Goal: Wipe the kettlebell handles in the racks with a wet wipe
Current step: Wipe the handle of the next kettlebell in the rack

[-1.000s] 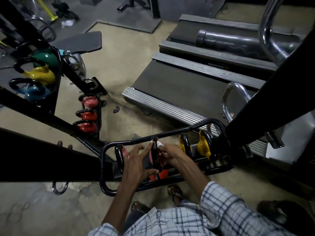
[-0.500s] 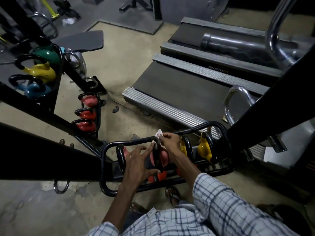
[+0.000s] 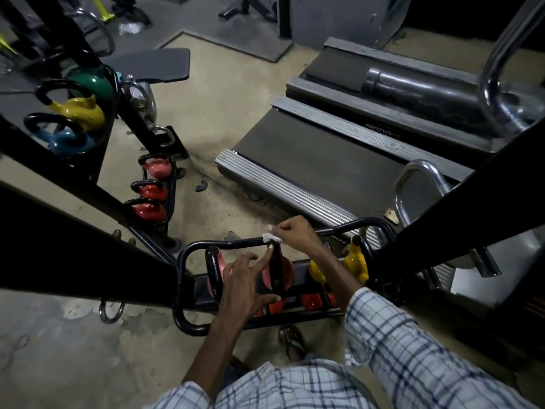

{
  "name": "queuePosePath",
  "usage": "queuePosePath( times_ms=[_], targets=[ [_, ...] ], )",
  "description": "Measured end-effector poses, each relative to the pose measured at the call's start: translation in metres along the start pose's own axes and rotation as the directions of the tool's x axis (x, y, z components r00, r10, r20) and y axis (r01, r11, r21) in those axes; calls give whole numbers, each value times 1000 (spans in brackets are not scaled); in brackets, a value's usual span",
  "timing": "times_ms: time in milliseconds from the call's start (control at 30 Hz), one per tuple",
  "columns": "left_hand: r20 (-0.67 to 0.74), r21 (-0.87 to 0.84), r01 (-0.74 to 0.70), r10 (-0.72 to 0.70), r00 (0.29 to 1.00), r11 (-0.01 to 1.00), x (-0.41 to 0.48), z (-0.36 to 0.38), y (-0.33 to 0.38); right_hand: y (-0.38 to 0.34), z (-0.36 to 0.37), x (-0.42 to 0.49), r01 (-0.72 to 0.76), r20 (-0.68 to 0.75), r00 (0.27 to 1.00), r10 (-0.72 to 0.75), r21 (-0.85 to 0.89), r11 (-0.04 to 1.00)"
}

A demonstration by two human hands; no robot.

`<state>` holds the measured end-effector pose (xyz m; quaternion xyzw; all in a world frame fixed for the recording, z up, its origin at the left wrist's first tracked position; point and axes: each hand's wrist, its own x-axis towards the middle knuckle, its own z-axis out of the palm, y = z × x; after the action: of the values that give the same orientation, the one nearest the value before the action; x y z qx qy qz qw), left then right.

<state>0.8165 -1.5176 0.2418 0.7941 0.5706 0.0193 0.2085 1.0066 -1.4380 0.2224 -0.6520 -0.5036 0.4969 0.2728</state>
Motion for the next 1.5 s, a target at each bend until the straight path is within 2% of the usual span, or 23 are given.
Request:
queuePosePath(
  times_ms=[133, 267, 333, 500, 700, 867, 1000, 1067, 1133, 1233, 1367, 1500],
  targets=[
    [12, -7, 7, -7, 1000, 1000, 1, 1, 4, -6, -3, 0, -38, 12, 999, 39, -33, 999],
    [2, -3, 0, 0, 1000, 1000, 2, 3, 9, -19, -7, 14, -216, 37, 974, 223, -135, 967],
    [-5, 10, -6, 6, 1000, 1000, 3, 4, 12, -24, -10, 21, -248, 39, 964, 264, -230, 941],
    [-51, 37, -17, 19, 999, 999, 2, 6, 12, -53, -12, 20, -91, 151, 969, 198, -527, 845],
    [-54, 58, -4, 8, 998, 998, 4, 5, 16, -69, 7, 26, -52, 93, 983, 157, -683, 728],
    [-143, 5, 16, -15, 990, 1000, -3, 6, 17, -62, 6, 23, -48, 79, 987, 137, -675, 736],
    [-216, -126, 59, -86, 973, 990, -8, 8, 20, -34, 5, -4, -21, -50, 999, -6, -520, 854],
    [-207, -136, 70, -98, 973, 988, -9, 11, 19, -22, 8, -31, 31, -125, 988, -93, -430, 902],
    [-204, -142, 77, -105, 973, 987, -9, 13, 18, -11, 14, -57, 86, -174, 969, -174, -424, 902],
    [-192, -155, 77, -107, 976, 985, -7, 9, 20, 2, 24, -88, 203, -128, 949, -287, -448, 871],
    [-133, -159, 32, -53, 990, 987, -4, 10, 16, 14, 31, -110, 284, -136, 919, -371, -426, 859],
    [-59, -142, -33, 25, 998, 989, 1, 13, 5, 14, 32, -110, 304, -170, 903, -394, -397, 866]
  ],
)
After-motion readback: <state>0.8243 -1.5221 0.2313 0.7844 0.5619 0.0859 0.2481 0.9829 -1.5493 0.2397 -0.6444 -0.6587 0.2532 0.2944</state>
